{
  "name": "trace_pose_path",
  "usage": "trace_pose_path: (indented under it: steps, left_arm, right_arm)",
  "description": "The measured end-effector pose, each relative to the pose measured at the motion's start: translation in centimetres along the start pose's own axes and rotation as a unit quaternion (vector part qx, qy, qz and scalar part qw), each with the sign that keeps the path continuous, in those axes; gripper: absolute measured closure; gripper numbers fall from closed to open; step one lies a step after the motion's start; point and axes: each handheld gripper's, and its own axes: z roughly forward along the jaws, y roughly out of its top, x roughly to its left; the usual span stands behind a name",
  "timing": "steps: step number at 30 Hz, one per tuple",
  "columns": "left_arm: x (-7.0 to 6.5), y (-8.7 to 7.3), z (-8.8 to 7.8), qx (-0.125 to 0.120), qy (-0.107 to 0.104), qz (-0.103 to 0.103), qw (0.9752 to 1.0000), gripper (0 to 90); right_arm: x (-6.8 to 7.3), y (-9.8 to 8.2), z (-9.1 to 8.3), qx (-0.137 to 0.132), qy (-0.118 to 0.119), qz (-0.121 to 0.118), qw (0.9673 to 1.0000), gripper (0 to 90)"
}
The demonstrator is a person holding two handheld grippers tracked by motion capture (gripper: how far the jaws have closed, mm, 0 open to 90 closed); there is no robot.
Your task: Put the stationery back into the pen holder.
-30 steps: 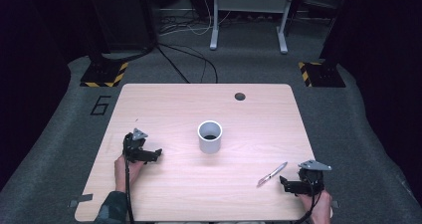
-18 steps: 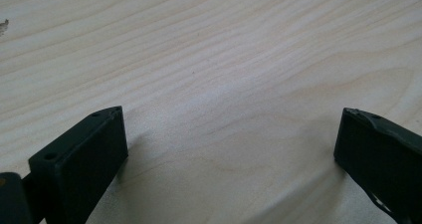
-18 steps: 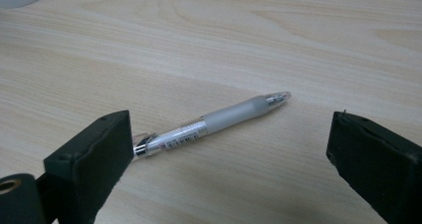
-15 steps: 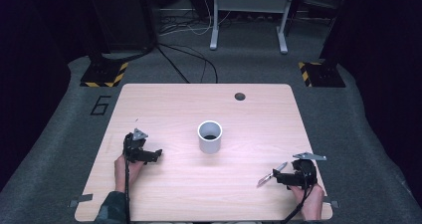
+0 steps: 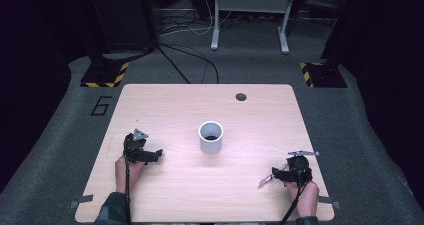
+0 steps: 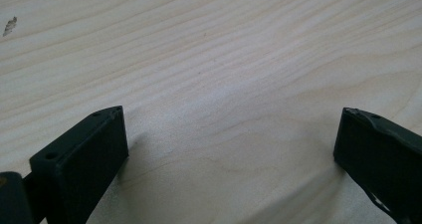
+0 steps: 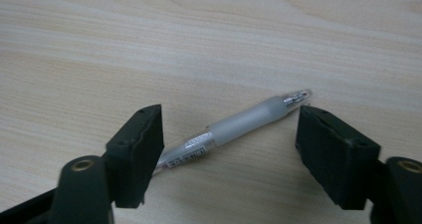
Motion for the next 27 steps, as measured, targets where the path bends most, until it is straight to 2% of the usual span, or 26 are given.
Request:
trace_pose_path:
  steps: [9,13,23,27]
  left_arm:
    - [-0.02,-0.07,0.13,-0.008,0.013,-0.014,0.9998,0.7]
    - [0.04,-0.03,0.04,-0.003,0.010,-0.013,0.9999,0.7]
    - [0.02,-0.06,0.09,-0.006,0.012,-0.014,0.9998,0.7]
    - [0.05,-0.03,0.04,-0.003,0.010,-0.013,0.9999,0.7]
  right_arm:
    - [0.31,0.49,0.35,0.004,-0.024,-0.017,0.9996,46.4]
    - [0.19,0.49,0.25,0.011,-0.027,-0.020,0.9994,52.6]
    - [0.10,0.75,0.21,0.024,-0.037,-0.055,0.9975,66.2]
    - [0.11,0.94,0.16,0.034,-0.035,-0.058,0.9971,70.4]
